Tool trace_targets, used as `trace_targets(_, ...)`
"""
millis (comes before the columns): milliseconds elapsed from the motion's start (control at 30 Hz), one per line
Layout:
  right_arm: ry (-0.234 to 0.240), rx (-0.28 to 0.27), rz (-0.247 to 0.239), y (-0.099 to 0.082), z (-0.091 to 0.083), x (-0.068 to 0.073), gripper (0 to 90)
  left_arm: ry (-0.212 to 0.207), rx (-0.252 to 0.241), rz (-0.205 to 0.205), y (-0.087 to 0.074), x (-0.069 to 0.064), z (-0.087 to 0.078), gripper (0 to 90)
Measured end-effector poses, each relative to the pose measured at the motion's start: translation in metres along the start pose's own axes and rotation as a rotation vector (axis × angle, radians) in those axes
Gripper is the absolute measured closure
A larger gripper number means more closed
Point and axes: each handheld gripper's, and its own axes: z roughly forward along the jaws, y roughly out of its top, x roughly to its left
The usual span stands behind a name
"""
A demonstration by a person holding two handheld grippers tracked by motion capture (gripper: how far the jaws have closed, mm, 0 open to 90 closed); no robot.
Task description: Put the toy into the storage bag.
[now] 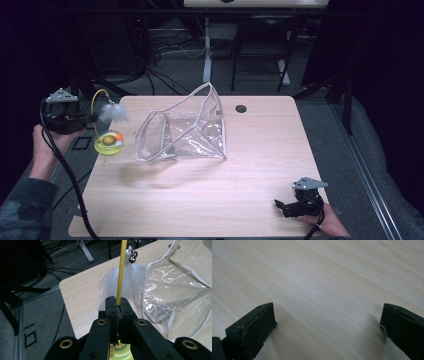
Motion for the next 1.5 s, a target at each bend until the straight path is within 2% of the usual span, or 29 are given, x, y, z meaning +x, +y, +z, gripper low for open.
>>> trace_targets(633,0.0,0.002,0.002,0.0,0.0,0.0,0.0,0.019,-0.037,0.032,0.026,-0.002,-0.016,88.2)
trace_targets(1200,0.0,0.002,0.001,0.0,0.0,0.0,0.0,0.012,-0.083,0.073,0.054,-0.014,-0.029,88.1)
trace_targets(1500,0.0,0.002,0.002,0.0,0.0,0.0,0.0,-0.004,-0.093,0.095,0.066,-0.022,-0.028,88.1)
